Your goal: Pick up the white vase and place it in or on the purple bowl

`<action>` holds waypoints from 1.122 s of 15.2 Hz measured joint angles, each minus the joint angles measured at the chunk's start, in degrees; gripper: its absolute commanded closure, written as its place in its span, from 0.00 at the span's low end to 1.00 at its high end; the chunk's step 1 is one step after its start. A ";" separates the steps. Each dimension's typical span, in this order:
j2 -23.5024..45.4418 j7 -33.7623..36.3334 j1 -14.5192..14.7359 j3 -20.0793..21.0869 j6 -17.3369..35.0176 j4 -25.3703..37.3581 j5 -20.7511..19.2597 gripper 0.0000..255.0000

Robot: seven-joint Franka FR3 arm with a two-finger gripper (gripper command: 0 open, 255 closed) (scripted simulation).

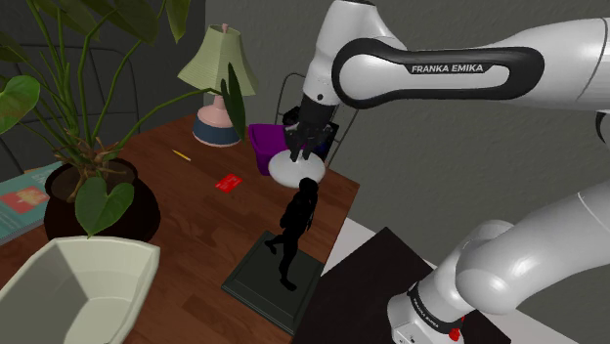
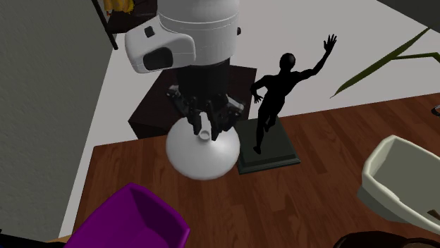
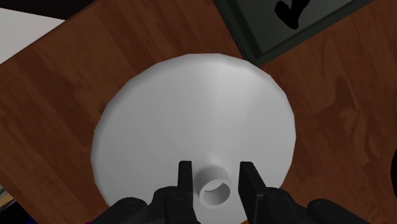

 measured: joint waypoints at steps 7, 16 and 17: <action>-0.72 -0.14 -0.08 -0.27 -5.46 4.75 0.04 1.00; 12.86 -5.08 -3.39 -3.34 -9.97 22.44 -3.57 1.00; 14.74 -5.58 -3.66 -3.61 -10.79 25.09 -3.96 1.00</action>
